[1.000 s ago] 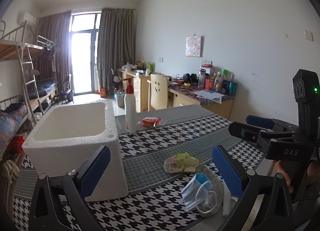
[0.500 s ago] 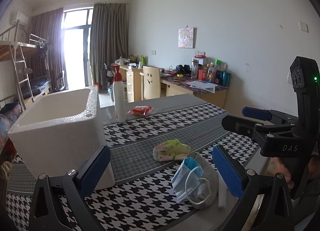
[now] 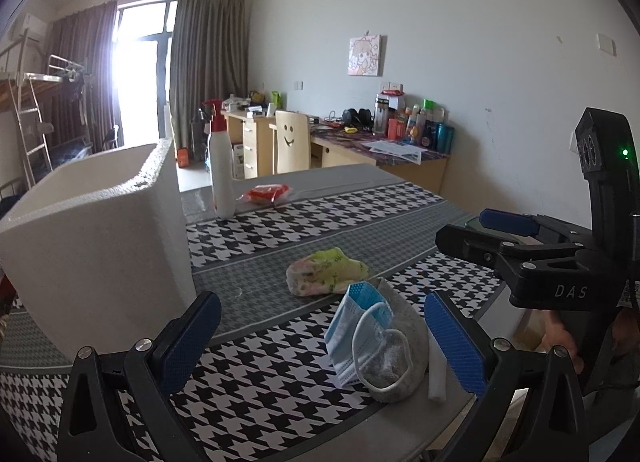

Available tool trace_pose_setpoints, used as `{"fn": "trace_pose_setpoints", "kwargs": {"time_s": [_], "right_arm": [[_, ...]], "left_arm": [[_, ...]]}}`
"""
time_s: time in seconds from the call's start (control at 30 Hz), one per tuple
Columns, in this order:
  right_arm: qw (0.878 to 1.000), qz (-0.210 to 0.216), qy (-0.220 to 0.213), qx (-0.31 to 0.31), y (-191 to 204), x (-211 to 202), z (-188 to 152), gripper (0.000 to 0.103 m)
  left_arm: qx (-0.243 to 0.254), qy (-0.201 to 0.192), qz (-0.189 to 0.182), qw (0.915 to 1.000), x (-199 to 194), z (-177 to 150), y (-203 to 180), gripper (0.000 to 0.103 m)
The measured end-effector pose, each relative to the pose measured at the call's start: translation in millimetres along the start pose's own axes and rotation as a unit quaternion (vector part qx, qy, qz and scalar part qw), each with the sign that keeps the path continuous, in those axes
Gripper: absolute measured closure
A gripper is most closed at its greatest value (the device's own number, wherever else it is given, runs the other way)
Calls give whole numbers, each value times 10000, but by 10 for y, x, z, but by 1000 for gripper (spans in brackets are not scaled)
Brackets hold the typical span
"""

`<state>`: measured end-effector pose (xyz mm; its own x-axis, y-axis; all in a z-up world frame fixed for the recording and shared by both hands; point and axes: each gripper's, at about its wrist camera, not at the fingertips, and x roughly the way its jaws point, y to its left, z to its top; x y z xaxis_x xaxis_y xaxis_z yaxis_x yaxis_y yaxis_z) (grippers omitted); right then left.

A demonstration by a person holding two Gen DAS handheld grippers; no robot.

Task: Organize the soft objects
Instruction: 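Move both tools back from the foam box toward the remaining table items, then lift the blue mask with the left tool while the right tool grasps the grey cloth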

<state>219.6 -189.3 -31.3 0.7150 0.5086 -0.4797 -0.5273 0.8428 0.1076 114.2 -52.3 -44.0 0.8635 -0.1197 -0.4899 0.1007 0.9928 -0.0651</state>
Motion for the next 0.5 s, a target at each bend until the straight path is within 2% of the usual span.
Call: {"fn": "trace_pose_setpoints", "kwargs": {"time_s": [0.23,0.5], "right_arm": [[9999,-39,123,93,-67,31,-79,6],[9991,-151,361,186,-158,121,-206,6]], "left_arm": [[-5,229,-53,9997,154,-74,-49,2],[-66,546,-28,9985,353,-166,-70,11]]}}
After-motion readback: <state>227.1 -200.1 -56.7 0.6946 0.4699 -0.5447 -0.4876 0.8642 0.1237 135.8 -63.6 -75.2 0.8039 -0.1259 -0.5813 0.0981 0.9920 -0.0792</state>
